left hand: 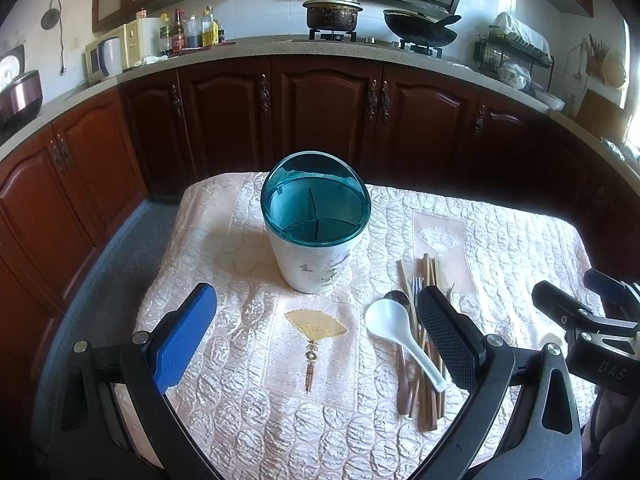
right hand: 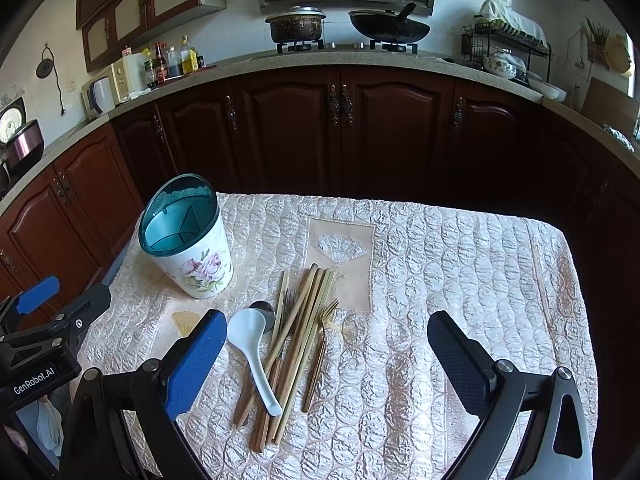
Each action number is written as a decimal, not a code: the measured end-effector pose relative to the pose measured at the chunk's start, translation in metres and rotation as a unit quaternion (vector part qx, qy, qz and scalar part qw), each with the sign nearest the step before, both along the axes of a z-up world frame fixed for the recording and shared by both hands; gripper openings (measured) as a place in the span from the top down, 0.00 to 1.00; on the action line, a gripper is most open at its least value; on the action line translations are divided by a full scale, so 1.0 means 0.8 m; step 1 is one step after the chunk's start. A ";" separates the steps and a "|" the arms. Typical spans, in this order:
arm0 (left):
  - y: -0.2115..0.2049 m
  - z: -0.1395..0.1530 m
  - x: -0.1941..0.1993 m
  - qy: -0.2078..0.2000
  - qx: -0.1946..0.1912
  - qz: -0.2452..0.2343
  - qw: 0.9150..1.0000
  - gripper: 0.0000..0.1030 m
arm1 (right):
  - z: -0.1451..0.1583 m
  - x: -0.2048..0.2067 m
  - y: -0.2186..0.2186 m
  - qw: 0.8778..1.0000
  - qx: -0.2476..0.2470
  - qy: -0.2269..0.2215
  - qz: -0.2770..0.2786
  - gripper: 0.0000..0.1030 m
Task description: Organize utensils
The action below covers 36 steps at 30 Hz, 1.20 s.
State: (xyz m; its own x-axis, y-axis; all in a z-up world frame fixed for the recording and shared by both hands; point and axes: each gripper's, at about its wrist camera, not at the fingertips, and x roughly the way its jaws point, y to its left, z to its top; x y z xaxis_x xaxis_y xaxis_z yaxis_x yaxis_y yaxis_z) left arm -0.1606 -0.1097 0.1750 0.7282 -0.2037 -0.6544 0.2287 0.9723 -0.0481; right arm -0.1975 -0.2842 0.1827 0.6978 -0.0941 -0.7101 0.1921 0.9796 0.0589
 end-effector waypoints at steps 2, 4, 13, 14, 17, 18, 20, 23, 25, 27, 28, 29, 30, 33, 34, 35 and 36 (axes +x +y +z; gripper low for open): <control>0.000 0.000 0.001 0.001 0.001 0.000 1.000 0.02 | 0.000 0.001 0.000 1.000 0.001 0.000 -0.001 0.02; 0.000 -0.001 0.002 0.002 0.001 0.000 1.000 0.02 | -0.001 0.002 -0.001 1.000 0.004 0.000 -0.001 0.02; 0.002 -0.008 0.007 0.012 0.005 0.003 1.000 0.02 | -0.009 0.001 -0.006 1.000 0.018 -0.004 0.000 0.02; 0.002 -0.009 0.007 0.014 0.004 0.003 1.000 0.02 | -0.010 0.002 -0.006 1.000 0.019 -0.003 0.000 0.02; 0.002 -0.011 0.008 0.015 0.005 0.004 1.000 0.02 | -0.012 0.003 -0.005 1.000 0.021 -0.001 0.002 0.02; 0.002 -0.011 0.008 0.016 0.006 0.004 1.000 0.02 | -0.013 0.003 -0.005 1.000 0.022 0.000 0.003 0.02; 0.002 -0.013 0.009 0.018 0.007 0.004 1.000 0.02 | -0.015 0.004 -0.004 1.000 0.023 0.002 0.006 0.02; 0.002 -0.014 0.010 0.021 0.005 0.004 1.000 0.02 | -0.016 0.005 -0.001 1.000 0.018 0.002 0.010 0.02; 0.002 -0.014 0.011 0.021 0.005 0.004 1.000 0.02 | -0.016 0.005 0.000 1.000 0.015 0.002 0.011 0.02; 0.002 -0.014 0.010 0.021 0.006 0.004 1.000 0.02 | -0.016 0.005 0.001 1.000 0.013 0.002 0.012 0.02; 0.002 -0.014 0.010 0.021 0.006 0.004 1.000 0.02 | -0.017 0.005 0.000 1.000 0.010 0.002 0.012 0.02; 0.002 -0.014 0.010 0.021 0.006 0.004 1.000 0.02 | -0.017 0.005 0.001 1.000 0.011 0.004 0.013 0.02; 0.002 -0.015 0.010 0.021 0.006 0.004 1.000 0.02 | -0.017 0.006 0.001 1.000 0.010 0.005 0.013 0.02; 0.002 -0.016 0.010 0.022 0.005 0.006 1.000 0.02 | -0.017 0.006 0.003 1.000 0.007 0.007 0.015 0.02; 0.002 -0.016 0.009 0.022 0.004 0.006 1.000 0.02 | -0.016 0.006 0.004 1.000 0.006 0.007 0.015 0.02; 0.002 -0.016 0.009 0.022 0.004 0.007 1.000 0.02 | -0.016 0.006 0.004 1.000 0.005 0.007 0.015 0.02; 0.002 -0.016 0.008 0.022 0.003 0.007 1.000 0.02 | -0.015 0.006 0.005 1.000 0.005 0.007 0.015 0.02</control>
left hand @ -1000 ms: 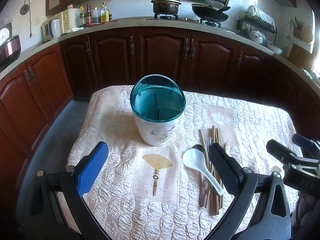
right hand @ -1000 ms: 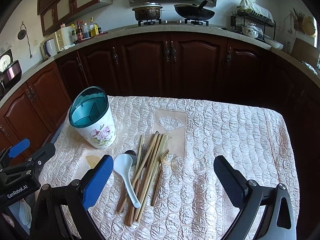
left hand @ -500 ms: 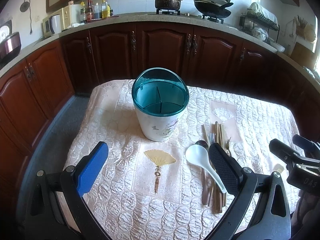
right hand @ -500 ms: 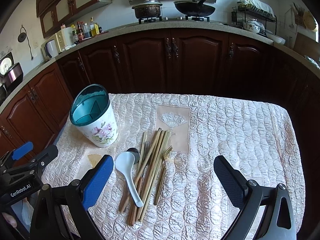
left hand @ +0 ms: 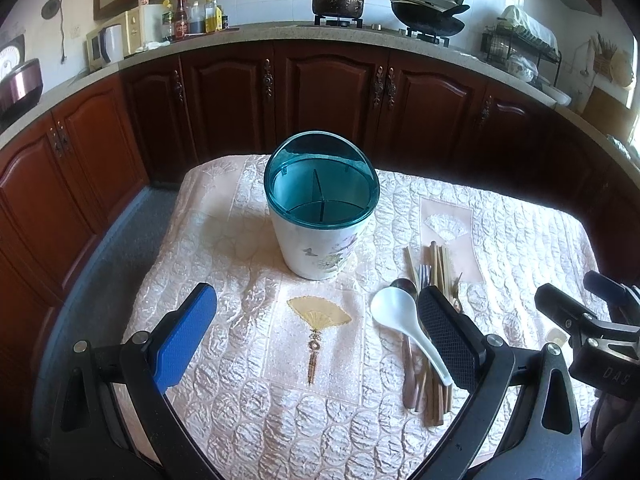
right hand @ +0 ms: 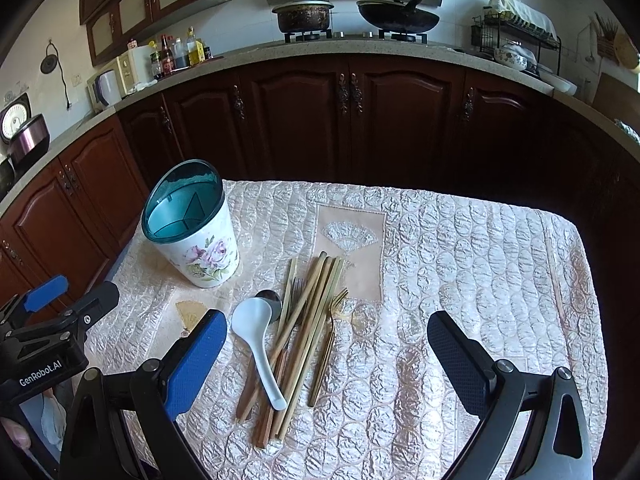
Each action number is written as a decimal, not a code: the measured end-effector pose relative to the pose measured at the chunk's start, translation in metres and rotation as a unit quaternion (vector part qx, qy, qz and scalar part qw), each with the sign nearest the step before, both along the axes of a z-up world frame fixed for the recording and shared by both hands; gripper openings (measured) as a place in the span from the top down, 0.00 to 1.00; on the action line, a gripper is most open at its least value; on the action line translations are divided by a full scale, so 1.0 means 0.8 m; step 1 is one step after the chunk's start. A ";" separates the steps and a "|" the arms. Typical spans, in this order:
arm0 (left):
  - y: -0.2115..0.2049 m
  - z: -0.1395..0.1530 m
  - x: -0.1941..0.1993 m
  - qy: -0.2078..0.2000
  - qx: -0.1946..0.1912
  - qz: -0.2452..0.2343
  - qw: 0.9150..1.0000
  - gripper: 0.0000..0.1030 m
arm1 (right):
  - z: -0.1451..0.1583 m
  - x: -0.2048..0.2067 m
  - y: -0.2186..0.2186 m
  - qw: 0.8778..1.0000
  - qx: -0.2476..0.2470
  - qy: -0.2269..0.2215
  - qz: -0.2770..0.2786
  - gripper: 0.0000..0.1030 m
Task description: Organize utensils
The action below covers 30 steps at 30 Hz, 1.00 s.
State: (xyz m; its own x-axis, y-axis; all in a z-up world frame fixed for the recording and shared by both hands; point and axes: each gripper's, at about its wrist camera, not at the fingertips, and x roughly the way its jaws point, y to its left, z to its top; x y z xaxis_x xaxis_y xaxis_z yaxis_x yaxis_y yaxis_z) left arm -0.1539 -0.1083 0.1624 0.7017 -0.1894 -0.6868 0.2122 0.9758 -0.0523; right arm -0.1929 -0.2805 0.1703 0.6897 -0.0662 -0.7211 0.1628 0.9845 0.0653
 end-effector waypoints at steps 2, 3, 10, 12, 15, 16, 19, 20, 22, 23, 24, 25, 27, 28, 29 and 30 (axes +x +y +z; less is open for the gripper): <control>0.000 0.000 0.000 0.000 -0.001 0.000 1.000 0.02 | 0.000 0.000 0.000 1.000 0.000 0.000 0.000 0.02; 0.000 0.000 0.000 0.000 -0.001 -0.001 1.000 0.02 | 0.001 -0.001 0.000 1.000 0.000 0.000 0.000 0.02; 0.001 0.000 0.001 0.005 -0.002 -0.001 1.000 0.02 | -0.001 -0.002 -0.003 1.000 0.000 0.001 -0.001 0.02; 0.002 -0.002 0.002 0.009 -0.005 -0.002 1.000 0.02 | -0.002 -0.002 -0.004 1.000 0.001 0.002 -0.001 0.02; 0.005 -0.005 0.006 0.018 -0.013 -0.005 1.000 0.02 | -0.006 -0.001 -0.005 1.000 0.000 0.004 0.002 0.02; 0.007 -0.007 0.008 0.022 -0.017 -0.006 1.000 0.02 | -0.009 0.000 -0.006 1.000 0.002 0.006 0.004 0.02; 0.016 -0.016 0.021 0.045 -0.041 -0.005 0.998 0.02 | -0.020 0.001 -0.010 1.000 0.009 0.011 0.007 0.03; 0.020 -0.022 0.026 0.058 -0.052 -0.005 0.997 0.04 | -0.027 0.002 -0.012 1.000 0.014 0.016 0.008 0.06; 0.022 -0.031 0.034 0.080 -0.068 -0.009 0.994 0.15 | -0.037 0.006 -0.016 0.999 0.024 0.025 0.012 0.11; 0.021 -0.039 0.039 0.095 -0.075 -0.014 0.993 0.20 | -0.044 0.009 -0.019 0.999 0.032 0.030 0.014 0.14; 0.020 -0.045 0.043 0.105 -0.080 -0.018 0.991 0.23 | -0.049 0.011 -0.020 0.999 0.037 0.034 0.015 0.15; 0.018 -0.051 0.045 0.114 -0.084 -0.021 0.990 0.25 | -0.055 0.013 -0.023 0.998 0.042 0.038 0.016 0.19; 0.014 -0.064 0.051 0.129 -0.093 -0.028 0.987 0.34 | -0.065 0.016 -0.026 0.998 0.051 0.043 0.018 0.22; 0.011 -0.070 0.054 0.135 -0.097 -0.033 0.985 0.34 | -0.070 0.018 -0.029 0.997 0.056 0.044 0.018 0.23; 0.008 -0.075 0.057 0.140 -0.100 -0.036 0.984 0.34 | -0.073 0.020 -0.031 0.997 0.057 0.044 0.017 0.24; 0.004 -0.082 0.060 0.146 -0.103 -0.040 0.983 0.34 | -0.077 0.021 -0.034 0.997 0.061 0.046 0.015 0.24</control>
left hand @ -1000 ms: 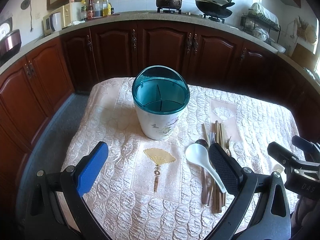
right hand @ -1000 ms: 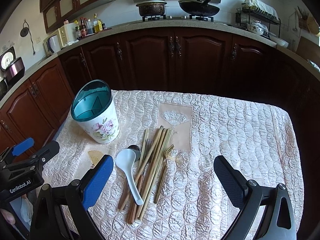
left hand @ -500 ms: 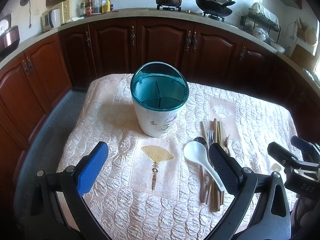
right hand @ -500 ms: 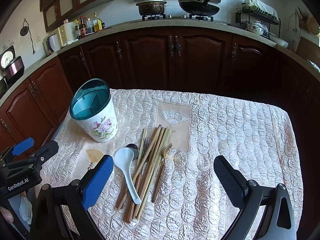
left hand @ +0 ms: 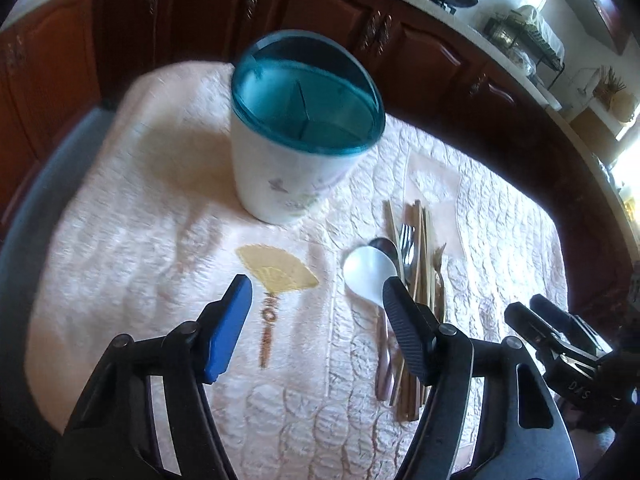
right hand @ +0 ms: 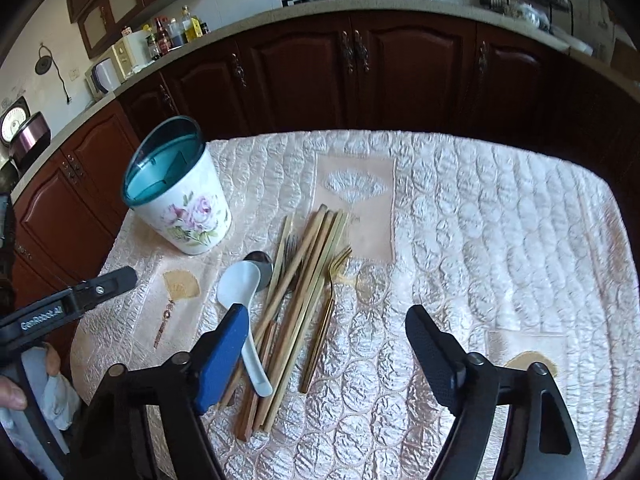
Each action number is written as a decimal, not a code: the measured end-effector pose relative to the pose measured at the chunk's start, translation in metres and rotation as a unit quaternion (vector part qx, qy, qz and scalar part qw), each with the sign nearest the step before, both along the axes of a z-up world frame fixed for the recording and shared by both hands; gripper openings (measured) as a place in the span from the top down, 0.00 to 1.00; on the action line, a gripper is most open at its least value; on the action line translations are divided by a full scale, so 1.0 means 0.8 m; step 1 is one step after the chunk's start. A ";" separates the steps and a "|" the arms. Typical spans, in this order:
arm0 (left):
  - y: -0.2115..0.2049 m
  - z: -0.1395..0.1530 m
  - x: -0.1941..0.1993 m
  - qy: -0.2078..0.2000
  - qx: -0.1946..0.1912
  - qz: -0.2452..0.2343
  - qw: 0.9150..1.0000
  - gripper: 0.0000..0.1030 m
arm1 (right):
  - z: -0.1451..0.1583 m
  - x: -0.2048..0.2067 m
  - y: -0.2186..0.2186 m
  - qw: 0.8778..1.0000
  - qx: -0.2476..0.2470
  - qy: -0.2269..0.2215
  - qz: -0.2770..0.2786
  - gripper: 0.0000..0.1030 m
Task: Organize utensils
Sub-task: 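Grasp the white ceramic spoon with the left gripper while the right gripper grasps a wooden chopstick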
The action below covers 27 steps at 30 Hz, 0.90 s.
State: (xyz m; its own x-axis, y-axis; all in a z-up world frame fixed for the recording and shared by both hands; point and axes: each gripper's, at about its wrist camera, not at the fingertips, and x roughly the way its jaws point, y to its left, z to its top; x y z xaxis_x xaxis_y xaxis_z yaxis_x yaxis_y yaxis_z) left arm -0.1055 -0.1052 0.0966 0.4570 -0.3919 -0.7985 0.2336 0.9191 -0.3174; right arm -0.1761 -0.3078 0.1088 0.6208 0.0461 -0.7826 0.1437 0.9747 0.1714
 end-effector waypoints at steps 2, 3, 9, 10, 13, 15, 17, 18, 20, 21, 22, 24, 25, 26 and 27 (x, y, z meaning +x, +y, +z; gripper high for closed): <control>-0.008 -0.013 0.008 0.010 -0.005 -0.009 1.000 0.34 | -0.006 0.004 -0.006 1.000 0.008 0.004 0.000 0.25; -0.012 -0.018 0.012 0.012 -0.007 -0.012 1.000 0.34 | -0.008 0.007 -0.007 1.000 0.009 0.006 0.002 0.26; -0.041 -0.051 0.036 0.029 -0.001 -0.042 0.999 0.34 | -0.019 0.023 -0.020 1.000 0.027 0.014 0.008 0.31; -0.046 -0.058 0.040 0.034 0.003 -0.045 0.998 0.34 | -0.021 0.025 -0.021 0.999 0.029 0.015 0.008 0.32; -0.058 -0.076 0.051 0.050 0.012 -0.051 0.997 0.34 | -0.026 0.034 -0.025 0.999 0.035 0.019 0.014 0.34; -0.063 -0.082 0.054 0.054 0.011 -0.054 0.997 0.35 | -0.031 0.039 -0.028 0.999 0.039 0.023 0.014 0.35; -0.069 -0.084 0.055 0.050 0.012 -0.061 0.997 0.44 | -0.035 0.045 -0.032 0.999 0.045 0.027 0.013 0.37; -0.074 -0.086 0.056 0.051 0.013 -0.068 0.996 0.58 | -0.036 0.047 -0.033 0.998 0.048 0.028 0.013 0.38; -0.082 -0.089 0.060 0.054 0.019 -0.080 0.995 0.77 | -0.039 0.053 -0.035 0.998 0.059 0.032 0.015 0.42; -0.085 -0.090 0.060 0.052 0.023 -0.086 0.995 0.84 | -0.041 0.056 -0.035 0.997 0.062 0.033 0.016 0.43; -0.087 -0.088 0.060 0.049 0.020 -0.093 0.994 0.85 | -0.041 0.058 -0.035 0.997 0.063 0.034 0.016 0.43; -0.089 -0.086 0.060 0.048 0.015 -0.099 0.994 0.87 | -0.041 0.062 -0.032 0.997 0.062 0.036 0.020 0.44; -0.088 -0.085 0.060 0.049 0.013 -0.100 0.994 0.89 | -0.041 0.063 -0.031 0.997 0.061 0.036 0.023 0.44; -0.084 -0.082 0.059 0.051 0.006 -0.102 0.994 0.90 | -0.041 0.066 -0.029 0.997 0.060 0.036 0.025 0.44; -0.080 -0.079 0.058 0.051 0.002 -0.103 0.993 0.93 | -0.041 0.069 -0.027 0.997 0.060 0.036 0.027 0.44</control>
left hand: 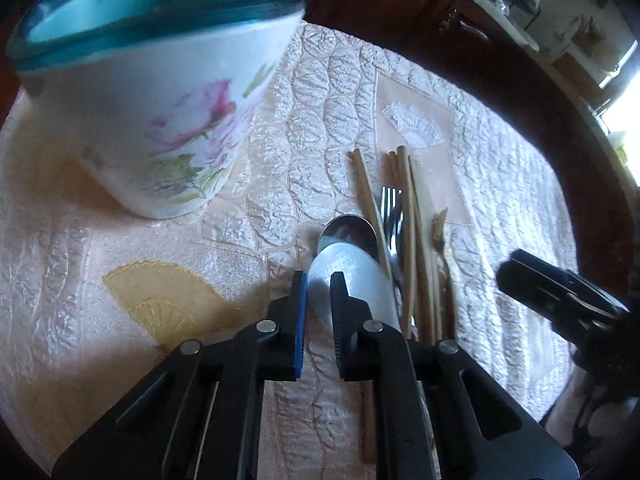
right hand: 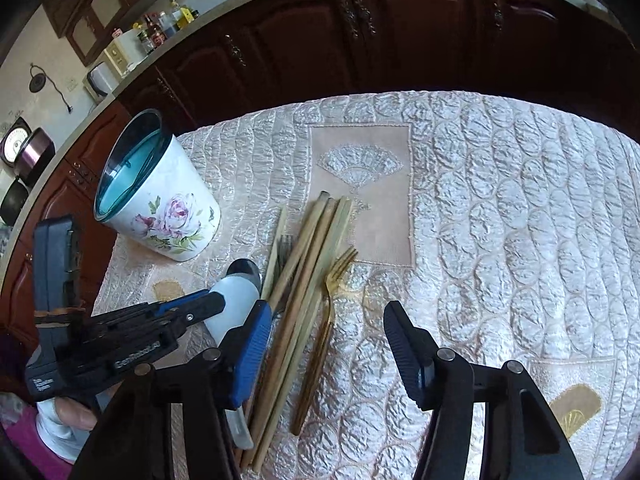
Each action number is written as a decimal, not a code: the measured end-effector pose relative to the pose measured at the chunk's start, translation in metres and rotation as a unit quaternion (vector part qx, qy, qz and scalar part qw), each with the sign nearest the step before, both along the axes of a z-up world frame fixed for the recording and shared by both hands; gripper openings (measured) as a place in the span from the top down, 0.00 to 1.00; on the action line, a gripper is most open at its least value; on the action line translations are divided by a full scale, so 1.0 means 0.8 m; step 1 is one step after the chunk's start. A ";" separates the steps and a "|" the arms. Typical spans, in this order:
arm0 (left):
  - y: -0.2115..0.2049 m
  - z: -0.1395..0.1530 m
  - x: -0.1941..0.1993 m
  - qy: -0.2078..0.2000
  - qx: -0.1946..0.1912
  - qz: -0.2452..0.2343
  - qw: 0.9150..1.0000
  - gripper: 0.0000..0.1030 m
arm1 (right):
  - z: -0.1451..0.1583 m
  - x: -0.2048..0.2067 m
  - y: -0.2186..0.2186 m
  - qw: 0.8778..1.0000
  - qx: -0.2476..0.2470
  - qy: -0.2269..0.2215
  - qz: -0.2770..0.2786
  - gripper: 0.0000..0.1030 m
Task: Organize utensils
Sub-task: 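Grasp the white ceramic spoon with the left gripper while the right gripper grasps a wooden chopstick, then lift the spoon and chopstick and carry both toward the teal-lidded cup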
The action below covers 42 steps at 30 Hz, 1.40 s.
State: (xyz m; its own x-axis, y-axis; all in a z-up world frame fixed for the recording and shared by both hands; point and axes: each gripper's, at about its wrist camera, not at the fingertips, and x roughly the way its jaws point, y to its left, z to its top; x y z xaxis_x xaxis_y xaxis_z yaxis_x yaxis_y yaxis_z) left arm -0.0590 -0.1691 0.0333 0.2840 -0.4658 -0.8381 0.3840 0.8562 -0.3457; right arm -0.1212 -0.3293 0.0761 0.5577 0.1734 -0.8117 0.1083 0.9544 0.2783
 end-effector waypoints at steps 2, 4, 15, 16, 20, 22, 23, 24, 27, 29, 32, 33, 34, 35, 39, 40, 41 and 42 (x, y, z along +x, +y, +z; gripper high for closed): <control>0.008 0.007 -0.005 -0.002 -0.008 -0.007 1.000 0.94 | 0.000 0.007 0.003 1.000 0.001 -0.001 0.004 0.44; 0.018 0.013 -0.012 -0.004 -0.005 -0.010 1.000 0.95 | -0.001 0.016 0.009 1.000 0.001 0.000 0.011 0.44; 0.096 0.022 -0.024 -0.005 -0.006 0.022 1.000 0.98 | -0.031 0.086 0.027 0.999 0.006 0.030 0.031 0.62; 0.101 0.021 -0.023 -0.002 -0.006 0.026 1.000 0.98 | -0.035 0.094 0.025 0.999 0.010 0.034 0.029 0.65; 0.111 0.013 -0.021 0.009 -0.004 0.033 0.999 0.97 | -0.049 0.118 0.015 0.998 0.034 0.050 0.011 0.68; 0.112 0.009 -0.020 0.015 0.000 0.035 0.999 0.97 | -0.054 0.126 0.008 0.997 0.048 0.053 0.003 0.70; 0.111 0.006 -0.019 0.017 0.006 0.035 0.999 0.97 | -0.054 0.129 0.004 0.997 0.054 0.052 -0.001 0.70; 0.108 0.004 -0.017 0.019 0.009 0.034 0.999 0.96 | -0.054 0.133 0.001 0.997 0.059 0.053 -0.002 0.71; 0.105 -0.002 -0.012 0.026 0.016 0.031 0.999 0.89 | -0.057 0.144 -0.003 0.997 0.057 0.054 -0.002 0.75; 0.099 -0.007 -0.008 0.030 0.016 0.029 0.999 0.87 | -0.059 0.150 -0.003 0.997 0.047 0.055 0.006 0.83; 0.095 -0.010 -0.003 0.034 0.015 0.025 0.999 0.85 | -0.061 0.154 -0.001 0.997 0.046 0.054 0.012 0.86; 0.094 -0.011 -0.001 0.033 0.014 0.025 0.999 0.85 | -0.058 0.151 -0.001 0.998 0.046 0.052 0.013 0.86; 0.092 -0.011 0.000 0.032 0.014 0.024 0.999 0.85 | -0.057 0.149 -0.001 0.998 0.049 0.049 0.014 0.87; 0.089 -0.010 0.001 0.031 0.015 0.023 0.999 0.85 | -0.055 0.146 -0.002 0.997 0.054 0.046 0.015 0.87; 0.078 -0.007 -0.003 0.017 0.020 -0.006 1.000 0.90 | -0.034 0.122 -0.002 0.997 0.065 0.027 0.024 0.88; 0.076 -0.006 -0.005 0.016 0.019 -0.011 1.000 0.91 | -0.030 0.116 -0.001 0.997 0.066 0.023 0.027 0.88; 0.076 -0.004 -0.007 0.015 0.015 -0.013 1.000 0.93 | -0.025 0.112 0.001 0.997 0.066 0.020 0.030 0.88; 0.073 -0.002 -0.009 0.014 0.013 -0.014 1.000 0.95 | -0.021 0.108 0.002 0.997 0.065 0.016 0.033 0.88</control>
